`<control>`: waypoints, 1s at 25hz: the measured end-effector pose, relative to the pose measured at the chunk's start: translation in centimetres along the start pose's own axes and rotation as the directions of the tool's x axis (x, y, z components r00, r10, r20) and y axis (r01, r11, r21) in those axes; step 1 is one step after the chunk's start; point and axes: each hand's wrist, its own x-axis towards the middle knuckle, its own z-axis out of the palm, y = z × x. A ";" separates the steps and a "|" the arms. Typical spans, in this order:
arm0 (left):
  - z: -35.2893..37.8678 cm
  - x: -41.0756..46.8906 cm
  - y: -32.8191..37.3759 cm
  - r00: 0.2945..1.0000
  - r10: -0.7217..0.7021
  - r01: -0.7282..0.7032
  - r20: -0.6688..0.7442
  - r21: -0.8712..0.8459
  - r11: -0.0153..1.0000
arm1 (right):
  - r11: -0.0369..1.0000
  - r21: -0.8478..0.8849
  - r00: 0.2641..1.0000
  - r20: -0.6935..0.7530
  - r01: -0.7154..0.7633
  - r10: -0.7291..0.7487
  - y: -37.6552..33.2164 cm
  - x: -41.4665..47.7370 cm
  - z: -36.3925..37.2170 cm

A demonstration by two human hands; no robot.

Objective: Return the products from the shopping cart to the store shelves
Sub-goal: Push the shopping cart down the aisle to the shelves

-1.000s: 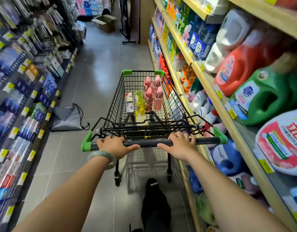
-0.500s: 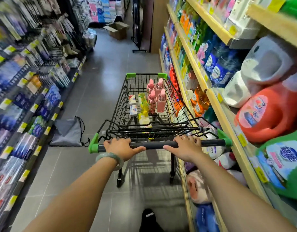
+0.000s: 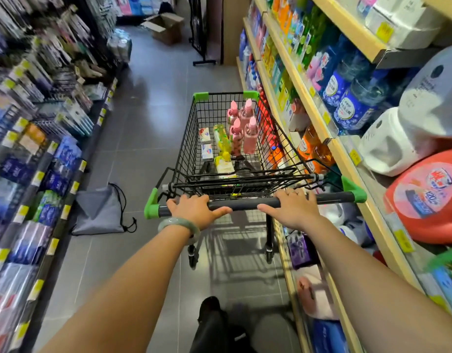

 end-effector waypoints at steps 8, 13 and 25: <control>-2.0 3.8 -0.1 0.997 0.028 -0.029 0.070 0.011 1.000 | 0.997 0.056 0.999 0.004 -0.048 0.047 0.0 2.9 -0.8; -2.8 4.4 -0.2 0.988 0.076 -0.073 0.133 -0.027 0.997 | 0.996 0.063 0.998 0.002 -0.058 0.058 0.2 3.2 -0.8; -9.8 11.3 -6.0 0.714 0.495 -0.427 0.495 -0.253 0.868 | 0.673 0.629 0.893 0.076 -0.388 0.444 -4.2 6.3 -5.8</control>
